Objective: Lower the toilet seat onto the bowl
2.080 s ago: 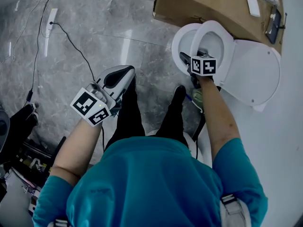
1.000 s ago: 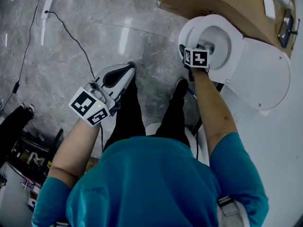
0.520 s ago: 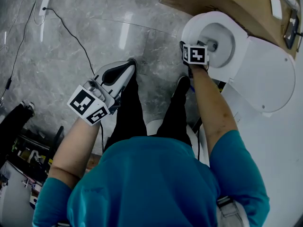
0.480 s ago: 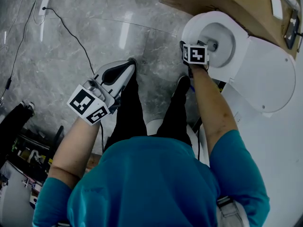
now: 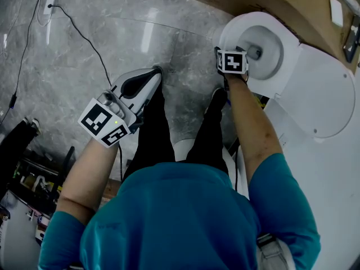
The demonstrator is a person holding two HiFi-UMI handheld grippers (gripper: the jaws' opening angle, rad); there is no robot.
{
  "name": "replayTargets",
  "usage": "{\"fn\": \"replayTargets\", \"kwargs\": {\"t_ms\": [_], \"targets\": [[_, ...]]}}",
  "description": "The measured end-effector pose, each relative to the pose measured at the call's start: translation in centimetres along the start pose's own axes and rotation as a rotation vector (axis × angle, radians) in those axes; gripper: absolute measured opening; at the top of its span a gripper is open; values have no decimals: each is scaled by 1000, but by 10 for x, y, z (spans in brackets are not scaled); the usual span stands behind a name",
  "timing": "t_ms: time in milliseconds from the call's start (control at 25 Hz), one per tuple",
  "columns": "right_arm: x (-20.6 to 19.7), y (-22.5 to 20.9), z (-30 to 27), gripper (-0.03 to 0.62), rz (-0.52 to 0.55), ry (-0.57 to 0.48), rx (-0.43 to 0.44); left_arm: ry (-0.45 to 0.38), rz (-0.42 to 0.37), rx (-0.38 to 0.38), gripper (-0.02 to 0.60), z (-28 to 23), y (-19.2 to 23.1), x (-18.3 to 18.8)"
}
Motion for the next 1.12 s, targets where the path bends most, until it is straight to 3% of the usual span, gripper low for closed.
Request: {"fn": "replayTargets", "kwargs": {"t_ms": [1120], "targets": [[-18,5,-48,296,44,88,-8,25,39,5,5,-3,23,-13]]}}
Point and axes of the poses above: the fingertips, and each gripper's own axes: z backward along the fingers, y to its left, x out of its top, the point moved 6 cm from there along z, backward along the fingers, and after that the axes turned 13 degrees about -y, right-handed, at the moved point
